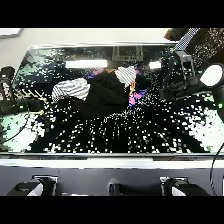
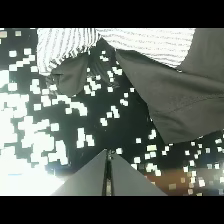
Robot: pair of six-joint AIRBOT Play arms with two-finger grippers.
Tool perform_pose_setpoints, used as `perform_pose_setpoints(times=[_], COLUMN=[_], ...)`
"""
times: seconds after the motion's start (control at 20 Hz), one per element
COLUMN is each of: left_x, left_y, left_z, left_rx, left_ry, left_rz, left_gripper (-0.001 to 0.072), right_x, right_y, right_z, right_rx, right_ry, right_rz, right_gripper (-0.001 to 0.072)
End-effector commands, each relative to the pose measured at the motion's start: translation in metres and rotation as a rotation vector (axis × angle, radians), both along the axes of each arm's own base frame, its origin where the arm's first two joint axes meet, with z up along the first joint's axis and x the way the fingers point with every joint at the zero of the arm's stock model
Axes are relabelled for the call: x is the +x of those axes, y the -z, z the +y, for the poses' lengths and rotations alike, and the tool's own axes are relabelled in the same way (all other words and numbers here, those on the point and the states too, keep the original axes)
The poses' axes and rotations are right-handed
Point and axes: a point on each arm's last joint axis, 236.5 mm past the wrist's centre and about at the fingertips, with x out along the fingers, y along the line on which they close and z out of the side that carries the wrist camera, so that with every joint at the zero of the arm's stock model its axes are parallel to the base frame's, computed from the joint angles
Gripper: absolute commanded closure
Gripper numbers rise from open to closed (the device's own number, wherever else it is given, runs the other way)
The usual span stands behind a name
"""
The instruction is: Fold the clothes and pants, and hang the long-sleeved shirts on hangers.
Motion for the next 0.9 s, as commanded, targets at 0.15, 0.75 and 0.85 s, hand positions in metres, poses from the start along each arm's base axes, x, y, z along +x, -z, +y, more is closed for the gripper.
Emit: perform_pose_setpoints(times=[0.15,0.75,0.85], left_x=[0.0001,0.0,0.0055], left_y=[0.0004,0.0007,-0.0017], left_z=[0.0005,0.0005,0.0017], left_rx=[0.0,0.0,-0.032], left_ry=[-0.001,-0.001,-0.046], left_rz=[0.001,0.002,-0.011], left_gripper=[0.0683,0.068,0.0389], right_x=[-0.0003,-0.0003,-0.0003], right_y=[-0.0001,-0.0001,-0.0001], right_z=[0.0004,0.0004,0.0004], right_rx=[-0.001,-0.001,-0.001], right_ry=[-0.003,-0.003,-0.003], right_rz=[0.0,0.0,0.0], right_gripper=[0.0683,0.0683,0.0683])
